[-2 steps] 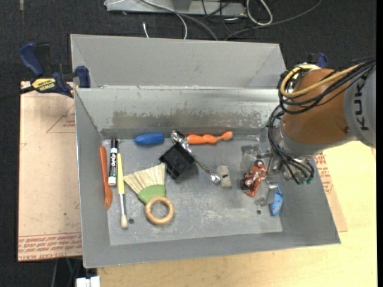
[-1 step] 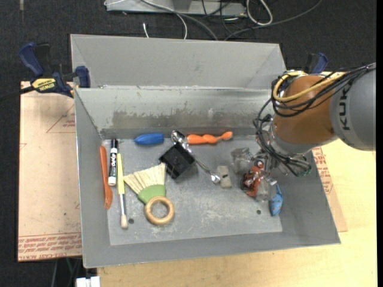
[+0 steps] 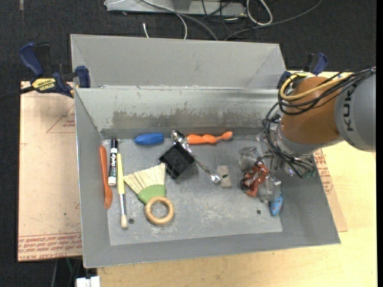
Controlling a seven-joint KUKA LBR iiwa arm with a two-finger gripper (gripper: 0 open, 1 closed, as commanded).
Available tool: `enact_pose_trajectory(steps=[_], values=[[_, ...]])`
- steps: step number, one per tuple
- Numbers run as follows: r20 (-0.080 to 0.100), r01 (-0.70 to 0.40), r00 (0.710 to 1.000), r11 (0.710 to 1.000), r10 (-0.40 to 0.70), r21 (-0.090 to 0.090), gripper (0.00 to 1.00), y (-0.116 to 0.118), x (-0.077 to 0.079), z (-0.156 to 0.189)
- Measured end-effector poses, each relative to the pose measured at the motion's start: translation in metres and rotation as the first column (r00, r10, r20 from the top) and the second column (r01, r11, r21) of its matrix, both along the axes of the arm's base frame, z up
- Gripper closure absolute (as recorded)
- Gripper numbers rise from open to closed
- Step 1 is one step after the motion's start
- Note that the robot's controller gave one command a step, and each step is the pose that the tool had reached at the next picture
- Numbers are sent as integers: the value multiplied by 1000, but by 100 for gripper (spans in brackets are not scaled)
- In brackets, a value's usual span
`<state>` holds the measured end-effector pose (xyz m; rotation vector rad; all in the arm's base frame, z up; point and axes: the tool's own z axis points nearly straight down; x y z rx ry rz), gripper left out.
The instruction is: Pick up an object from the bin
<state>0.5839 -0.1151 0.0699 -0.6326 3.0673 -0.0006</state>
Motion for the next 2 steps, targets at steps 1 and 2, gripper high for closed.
enact_pose_trajectory(steps=[1, 2], values=[[-1, -50, 999, 999, 50, 1, 0, 10, -1, -1], [1, -15, 1000, 1000, 15, 2, 100, 4, 1, 0]])
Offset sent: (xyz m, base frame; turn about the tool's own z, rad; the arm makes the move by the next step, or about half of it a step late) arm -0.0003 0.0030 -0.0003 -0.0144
